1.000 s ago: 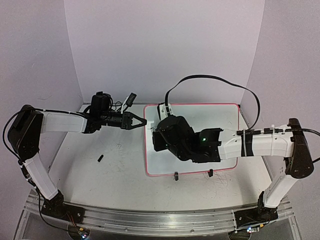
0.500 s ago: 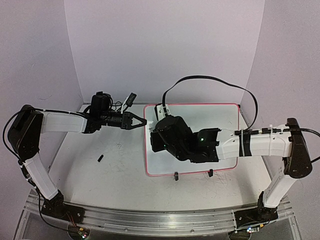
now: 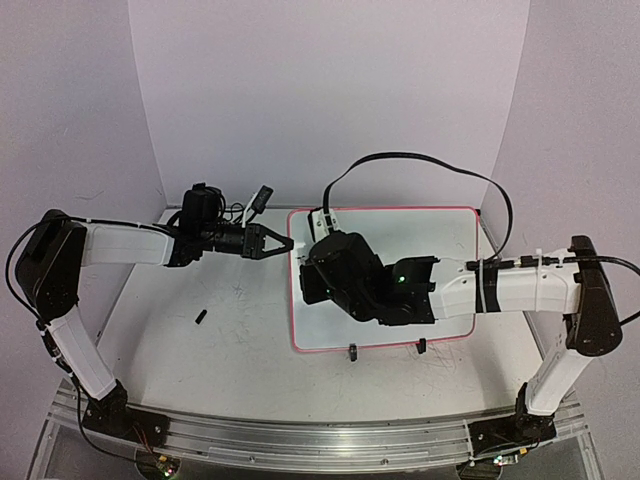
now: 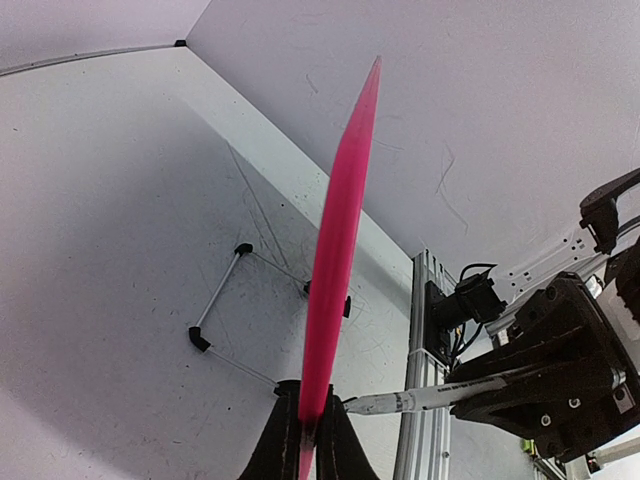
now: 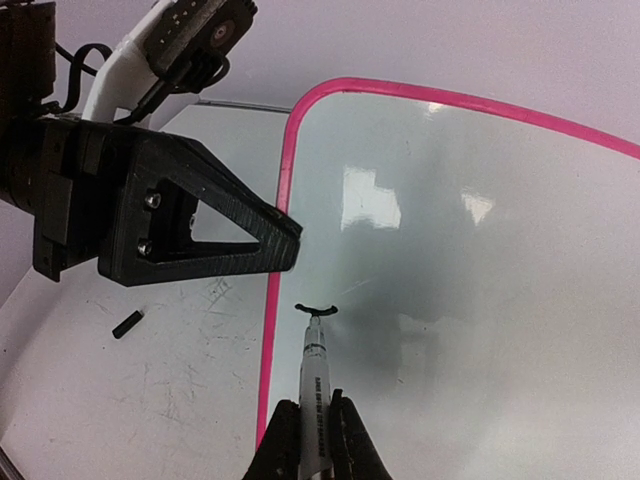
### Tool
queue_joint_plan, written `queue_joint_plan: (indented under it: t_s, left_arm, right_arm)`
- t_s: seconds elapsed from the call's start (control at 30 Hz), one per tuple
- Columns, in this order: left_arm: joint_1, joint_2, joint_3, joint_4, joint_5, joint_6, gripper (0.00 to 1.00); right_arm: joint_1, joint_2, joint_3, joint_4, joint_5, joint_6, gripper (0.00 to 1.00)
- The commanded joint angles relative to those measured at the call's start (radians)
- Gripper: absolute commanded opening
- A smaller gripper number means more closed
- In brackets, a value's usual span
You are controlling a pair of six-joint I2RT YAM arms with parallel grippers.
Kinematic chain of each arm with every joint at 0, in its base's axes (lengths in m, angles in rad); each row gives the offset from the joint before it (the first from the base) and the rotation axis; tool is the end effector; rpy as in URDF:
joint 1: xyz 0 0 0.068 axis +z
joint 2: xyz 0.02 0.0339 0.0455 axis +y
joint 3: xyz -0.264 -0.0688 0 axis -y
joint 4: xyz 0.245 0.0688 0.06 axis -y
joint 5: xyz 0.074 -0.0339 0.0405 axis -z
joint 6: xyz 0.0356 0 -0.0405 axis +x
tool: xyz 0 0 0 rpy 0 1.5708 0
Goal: Write a sentence on the whiteboard
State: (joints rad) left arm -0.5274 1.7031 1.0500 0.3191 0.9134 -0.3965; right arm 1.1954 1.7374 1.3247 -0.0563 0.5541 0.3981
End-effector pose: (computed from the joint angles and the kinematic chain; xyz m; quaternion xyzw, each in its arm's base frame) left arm 0.3110 -0.2138 0.2426 0.3029 0.7130 -0.5536 0.3056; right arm 0.1660 0.3702 0.2834 -0.1862 0.8109 0.1971 0.5186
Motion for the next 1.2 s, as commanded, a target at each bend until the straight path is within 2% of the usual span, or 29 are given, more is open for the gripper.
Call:
queue_joint_plan:
  t_s: [0.0,1.17]
  left_arm:
    - [-0.007,-0.026,-0.007,0.017,0.030,-0.031,0.00]
    - [-0.006,-0.031,-0.007,0.017,0.028,-0.031,0.00]
  right_arm:
    - [-0.004,0.009,0.028,0.007,0.015,0.014,0.00]
    - [-0.003,0.013,0.008,-0.060,-0.005,0.062,0.00]
